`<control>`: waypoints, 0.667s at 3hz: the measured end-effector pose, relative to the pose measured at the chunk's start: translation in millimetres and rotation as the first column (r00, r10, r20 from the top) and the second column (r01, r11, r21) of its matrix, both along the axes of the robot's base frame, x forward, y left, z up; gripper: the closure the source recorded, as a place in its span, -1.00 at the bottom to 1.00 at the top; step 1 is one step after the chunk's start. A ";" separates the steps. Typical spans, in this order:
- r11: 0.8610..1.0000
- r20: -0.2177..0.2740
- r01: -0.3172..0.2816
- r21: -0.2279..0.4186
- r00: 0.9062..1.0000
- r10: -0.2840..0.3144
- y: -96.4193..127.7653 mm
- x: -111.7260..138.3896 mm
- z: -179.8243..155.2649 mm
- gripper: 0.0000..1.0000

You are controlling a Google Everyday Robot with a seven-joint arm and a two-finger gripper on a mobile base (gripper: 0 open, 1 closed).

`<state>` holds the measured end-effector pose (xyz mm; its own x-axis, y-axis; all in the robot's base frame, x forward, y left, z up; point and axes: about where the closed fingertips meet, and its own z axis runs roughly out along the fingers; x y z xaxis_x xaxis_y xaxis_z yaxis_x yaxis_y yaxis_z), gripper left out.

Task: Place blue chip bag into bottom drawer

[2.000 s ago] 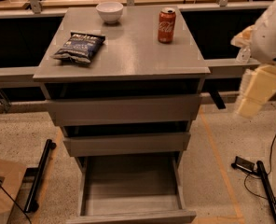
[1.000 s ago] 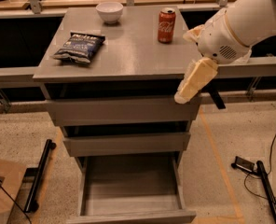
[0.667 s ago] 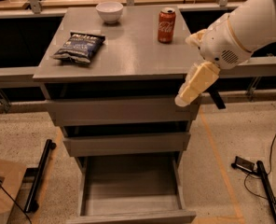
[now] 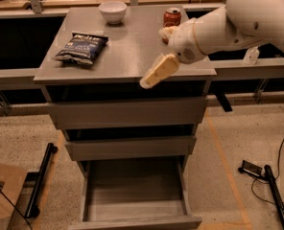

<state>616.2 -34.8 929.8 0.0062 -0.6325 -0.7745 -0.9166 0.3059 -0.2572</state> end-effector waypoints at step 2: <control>0.990 0.051 0.023 0.141 0.998 -0.031 56.0 77.0 -11.7 -1.00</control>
Offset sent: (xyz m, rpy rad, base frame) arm 0.0634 0.0465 -0.0081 0.1177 -0.0441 -0.0186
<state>693.2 21.2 918.1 0.0337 -0.5181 -0.8546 -0.8938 0.3669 -0.2577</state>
